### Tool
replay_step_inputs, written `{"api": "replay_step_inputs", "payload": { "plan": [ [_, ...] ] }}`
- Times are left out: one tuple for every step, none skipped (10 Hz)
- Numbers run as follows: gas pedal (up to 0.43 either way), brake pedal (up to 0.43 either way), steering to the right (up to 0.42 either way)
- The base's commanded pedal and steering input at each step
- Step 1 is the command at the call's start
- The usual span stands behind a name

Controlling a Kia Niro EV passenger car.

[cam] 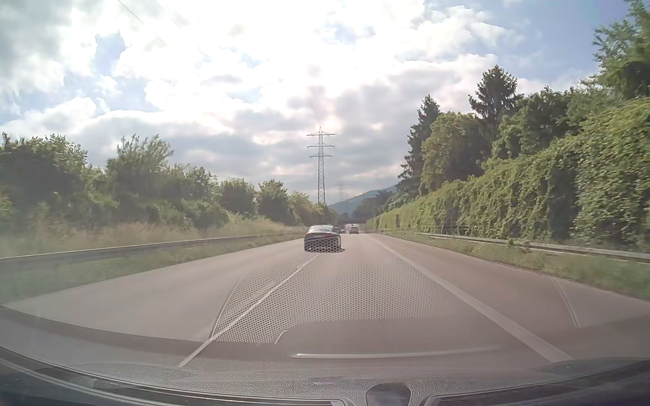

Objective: Follow the waypoints while adhering to traffic rules and regulations

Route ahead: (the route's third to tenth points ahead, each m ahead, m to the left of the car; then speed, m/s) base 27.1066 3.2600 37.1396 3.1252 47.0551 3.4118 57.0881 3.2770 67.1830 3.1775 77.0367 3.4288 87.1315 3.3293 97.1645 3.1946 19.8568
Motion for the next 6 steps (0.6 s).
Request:
{"api": "replay_step_inputs", "payload": {
  "plan": [
    [0.157,0.0,-0.001],
    [0.157,0.0,-0.001],
    [0.157,0.0,-0.001],
    [0.15,0.0,-0.001],
    [0.15,0.0,-0.001],
    [0.15,0.0,-0.001]
  ]
}}
